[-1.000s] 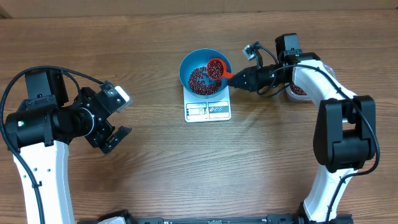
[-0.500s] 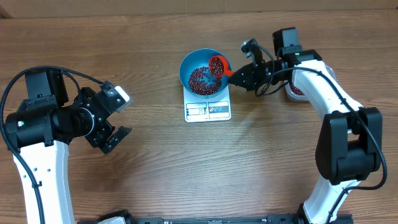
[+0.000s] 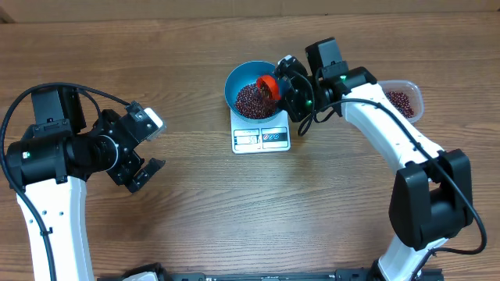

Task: Scoop item into bowl and weigh 150g on scale
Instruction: 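Tilt the red cup with the right gripper to pour beans into the bowl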

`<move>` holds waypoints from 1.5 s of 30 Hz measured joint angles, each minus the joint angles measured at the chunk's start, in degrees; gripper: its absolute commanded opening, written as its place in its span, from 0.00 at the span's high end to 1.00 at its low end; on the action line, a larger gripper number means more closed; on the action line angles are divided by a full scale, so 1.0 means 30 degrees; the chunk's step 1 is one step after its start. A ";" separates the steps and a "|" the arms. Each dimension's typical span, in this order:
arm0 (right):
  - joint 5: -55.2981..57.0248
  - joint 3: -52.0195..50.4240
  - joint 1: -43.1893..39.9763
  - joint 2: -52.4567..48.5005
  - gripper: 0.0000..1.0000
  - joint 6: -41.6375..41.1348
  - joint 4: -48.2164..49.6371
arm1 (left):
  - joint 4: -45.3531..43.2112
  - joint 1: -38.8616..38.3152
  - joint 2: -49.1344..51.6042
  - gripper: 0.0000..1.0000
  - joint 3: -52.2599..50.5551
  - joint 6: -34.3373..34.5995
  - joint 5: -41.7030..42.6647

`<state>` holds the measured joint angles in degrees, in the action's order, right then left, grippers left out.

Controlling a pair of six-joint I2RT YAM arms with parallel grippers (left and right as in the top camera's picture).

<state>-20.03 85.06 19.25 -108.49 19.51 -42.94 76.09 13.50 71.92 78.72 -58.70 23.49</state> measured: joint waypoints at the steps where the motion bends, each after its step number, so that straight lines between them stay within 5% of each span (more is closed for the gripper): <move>1: 0.0197 0.0000 0.0029 0.0000 0.96 0.0007 0.0007 | 0.0000 0.0000 0.0000 0.00 0.0000 0.0000 0.0000; 31: 0.2113 0.0401 0.0393 0.2586 0.96 0.0015 -0.0998 | 0.0000 0.0000 0.0000 0.00 0.0000 0.0000 0.0000; 39: 0.5275 0.0401 0.1486 0.2586 0.96 0.0022 -0.1457 | 0.0000 0.0000 0.0000 0.00 0.0000 0.0000 0.0000; 45: 0.3650 0.0401 0.1457 0.2586 0.96 0.0015 -0.1690 | 0.0000 0.0000 0.0000 0.01 0.0000 0.0000 0.0000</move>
<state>-9.08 86.26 23.62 -100.73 19.55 -48.01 76.09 13.50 71.92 78.72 -58.70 23.49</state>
